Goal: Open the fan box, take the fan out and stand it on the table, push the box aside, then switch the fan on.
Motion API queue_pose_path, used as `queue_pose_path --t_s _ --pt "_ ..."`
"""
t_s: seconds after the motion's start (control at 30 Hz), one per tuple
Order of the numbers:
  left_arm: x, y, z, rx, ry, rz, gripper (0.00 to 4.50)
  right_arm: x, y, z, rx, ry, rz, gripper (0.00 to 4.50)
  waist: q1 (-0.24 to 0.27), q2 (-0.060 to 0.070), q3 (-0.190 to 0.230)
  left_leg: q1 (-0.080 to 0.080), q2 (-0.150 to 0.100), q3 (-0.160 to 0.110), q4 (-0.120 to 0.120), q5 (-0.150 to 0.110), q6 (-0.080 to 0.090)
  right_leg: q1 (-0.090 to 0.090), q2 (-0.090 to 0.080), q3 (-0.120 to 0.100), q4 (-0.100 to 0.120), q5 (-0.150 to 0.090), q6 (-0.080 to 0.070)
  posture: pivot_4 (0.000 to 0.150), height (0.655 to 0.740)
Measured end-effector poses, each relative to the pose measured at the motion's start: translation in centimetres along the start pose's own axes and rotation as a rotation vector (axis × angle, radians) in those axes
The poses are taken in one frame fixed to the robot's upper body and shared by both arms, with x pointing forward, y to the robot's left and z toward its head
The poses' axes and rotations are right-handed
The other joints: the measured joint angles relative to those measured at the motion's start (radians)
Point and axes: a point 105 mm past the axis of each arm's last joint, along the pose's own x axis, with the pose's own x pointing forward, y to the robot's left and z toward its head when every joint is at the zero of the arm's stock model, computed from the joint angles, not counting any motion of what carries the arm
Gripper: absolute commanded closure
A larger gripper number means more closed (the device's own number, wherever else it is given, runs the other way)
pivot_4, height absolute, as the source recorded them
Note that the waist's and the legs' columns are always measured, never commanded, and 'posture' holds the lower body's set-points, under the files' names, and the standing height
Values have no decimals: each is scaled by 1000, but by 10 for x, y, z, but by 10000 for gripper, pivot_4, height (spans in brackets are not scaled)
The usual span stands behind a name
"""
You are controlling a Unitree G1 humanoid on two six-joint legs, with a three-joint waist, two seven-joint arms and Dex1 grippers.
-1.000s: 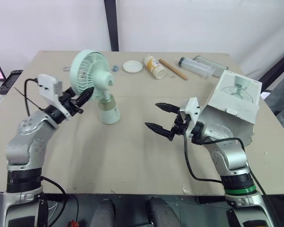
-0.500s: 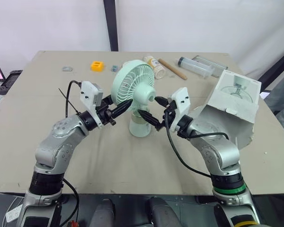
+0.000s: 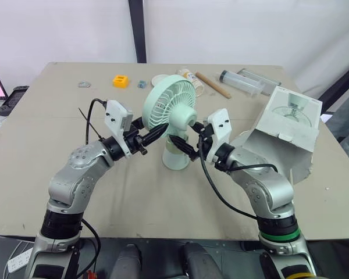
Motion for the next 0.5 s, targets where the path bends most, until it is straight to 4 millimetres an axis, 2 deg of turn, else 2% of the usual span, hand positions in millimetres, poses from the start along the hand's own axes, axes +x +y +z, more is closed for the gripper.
queue_pose_path --t_s 0.5 --pt "1 0 0 3 -1 1 25664 -4 4 -4 22 12 -5 5192 0 0 0 0 0 0 0 0 0 0 0 0 0 -1 2 1500 7400"
